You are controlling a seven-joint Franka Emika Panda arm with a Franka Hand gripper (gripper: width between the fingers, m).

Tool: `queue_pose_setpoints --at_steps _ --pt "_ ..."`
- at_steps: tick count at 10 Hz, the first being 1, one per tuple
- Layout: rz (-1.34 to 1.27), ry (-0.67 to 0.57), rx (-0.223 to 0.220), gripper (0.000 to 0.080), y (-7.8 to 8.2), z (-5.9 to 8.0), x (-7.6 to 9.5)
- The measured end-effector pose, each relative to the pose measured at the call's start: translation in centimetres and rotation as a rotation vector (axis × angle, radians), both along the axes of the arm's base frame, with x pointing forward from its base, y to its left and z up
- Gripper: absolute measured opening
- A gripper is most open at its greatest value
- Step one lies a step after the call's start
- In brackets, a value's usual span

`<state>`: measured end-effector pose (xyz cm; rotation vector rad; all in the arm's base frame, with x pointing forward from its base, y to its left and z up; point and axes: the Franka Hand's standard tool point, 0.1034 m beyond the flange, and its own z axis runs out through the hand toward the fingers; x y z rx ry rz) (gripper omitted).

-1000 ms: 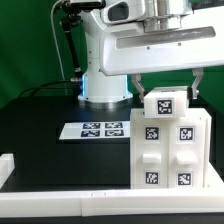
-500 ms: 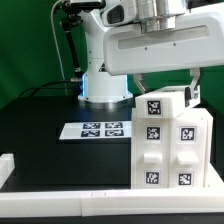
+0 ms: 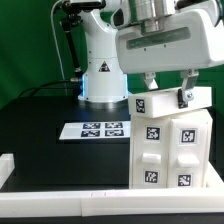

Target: Assemble cabinet

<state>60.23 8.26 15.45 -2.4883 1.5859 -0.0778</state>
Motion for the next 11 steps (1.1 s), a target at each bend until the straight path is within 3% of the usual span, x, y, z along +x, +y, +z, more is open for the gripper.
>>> queue_pose_setpoints --at_steps 6,9,10,11 --pt "-0.493 0.076 0.099 0.056 0.51 -0.1 -0.15" --pt "-0.612 0.099 0.14 0.056 0.51 -0.19 -0.04" --pt "-0.659 0.107 0.156 0.0651 0.66 -0.16 -0.01" --pt "-0.658 0.108 0.16 0.0651 0.8 -0.14 -0.03"
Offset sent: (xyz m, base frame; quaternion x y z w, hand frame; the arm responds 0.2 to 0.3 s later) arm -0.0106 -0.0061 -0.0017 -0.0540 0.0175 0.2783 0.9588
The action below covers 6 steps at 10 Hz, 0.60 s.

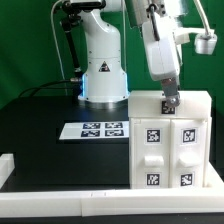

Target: Assemble cabinet

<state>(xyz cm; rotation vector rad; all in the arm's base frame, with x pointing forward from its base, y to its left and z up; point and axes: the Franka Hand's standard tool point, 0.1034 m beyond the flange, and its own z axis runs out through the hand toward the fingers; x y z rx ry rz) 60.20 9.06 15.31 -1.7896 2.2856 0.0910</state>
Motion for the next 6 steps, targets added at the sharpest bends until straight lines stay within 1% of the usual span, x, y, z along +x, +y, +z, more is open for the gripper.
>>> queue_pose_setpoints --at_steps 1,2,3,4,6 --pt "0.059 -0.017 -0.006 0.0766 0.0 0.4 0.0" --pt "0.063 -0.032 0.007 0.0766 0.0 0.9 0.0" --pt "0.059 -0.043 0.02 0.0794 0.1 1.6 0.0" --pt "0.034 -0.062 0.04 0.0798 0.2 2.5 0.3" --pt "0.093 -0.075 0.03 0.0797 0.3 2.4 0.3"
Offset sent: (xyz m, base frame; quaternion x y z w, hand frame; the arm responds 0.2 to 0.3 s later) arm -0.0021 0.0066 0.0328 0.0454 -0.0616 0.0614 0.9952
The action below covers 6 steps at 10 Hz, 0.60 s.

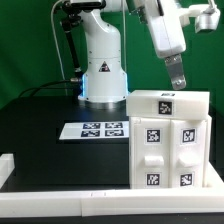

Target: Assemble cabinet

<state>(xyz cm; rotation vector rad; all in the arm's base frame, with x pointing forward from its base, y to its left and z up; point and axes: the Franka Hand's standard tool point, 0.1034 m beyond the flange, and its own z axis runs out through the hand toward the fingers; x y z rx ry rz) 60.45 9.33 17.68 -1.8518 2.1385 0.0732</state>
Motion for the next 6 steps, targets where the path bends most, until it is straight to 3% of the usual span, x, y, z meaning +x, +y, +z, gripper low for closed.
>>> queue_pose_setpoints --at_steps 1,4,6 --pt "0.019 0.0 -0.005 0.0797 0.0 0.0 0.0" --pt "0.651 -0.037 -0.125 0.0797 0.5 0.5 0.6" --pt "0.854 -0.062 -0.142 0.0797 0.8 0.4 0.8"
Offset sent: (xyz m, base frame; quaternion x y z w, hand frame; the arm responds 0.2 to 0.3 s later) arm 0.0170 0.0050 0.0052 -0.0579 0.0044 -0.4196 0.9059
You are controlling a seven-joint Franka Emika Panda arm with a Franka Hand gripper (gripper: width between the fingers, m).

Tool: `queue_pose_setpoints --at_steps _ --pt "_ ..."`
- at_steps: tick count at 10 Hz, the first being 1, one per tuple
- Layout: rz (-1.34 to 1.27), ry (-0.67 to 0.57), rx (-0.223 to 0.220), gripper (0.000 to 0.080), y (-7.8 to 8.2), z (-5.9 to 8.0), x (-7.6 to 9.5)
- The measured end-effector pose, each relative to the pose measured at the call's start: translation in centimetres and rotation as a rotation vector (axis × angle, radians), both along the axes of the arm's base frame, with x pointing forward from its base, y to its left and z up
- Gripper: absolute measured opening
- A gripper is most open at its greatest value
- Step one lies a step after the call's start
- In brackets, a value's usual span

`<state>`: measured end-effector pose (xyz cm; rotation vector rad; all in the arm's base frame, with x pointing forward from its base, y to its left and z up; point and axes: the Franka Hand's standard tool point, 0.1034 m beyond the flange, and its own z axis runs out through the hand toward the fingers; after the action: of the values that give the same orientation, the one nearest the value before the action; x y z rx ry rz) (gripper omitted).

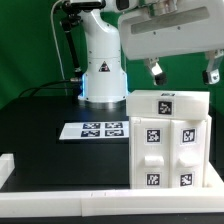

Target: Assemble cabinet

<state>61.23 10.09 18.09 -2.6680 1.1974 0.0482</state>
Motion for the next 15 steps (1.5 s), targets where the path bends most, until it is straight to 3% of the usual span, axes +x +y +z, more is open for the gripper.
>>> queue_pose_setpoints --at_steps 3,5,9,13,15 --pt "0.21 -0.045 -0.013 0.0797 -0.05 -0.06 -0.02" --pt "0.558 -0.103 -0.09 0.0797 -0.48 -0.12 0.01" --pt "1.066 -0.182 -0.139 0.0797 -0.24 -0.16 -0.06" --pt "1.293 -0.219 -0.151 0.0797 -0.47 -0.19 -0.04" --pt "1.604 -0.252 -0.19 0.0797 -0.74 -0.47 -0.06"
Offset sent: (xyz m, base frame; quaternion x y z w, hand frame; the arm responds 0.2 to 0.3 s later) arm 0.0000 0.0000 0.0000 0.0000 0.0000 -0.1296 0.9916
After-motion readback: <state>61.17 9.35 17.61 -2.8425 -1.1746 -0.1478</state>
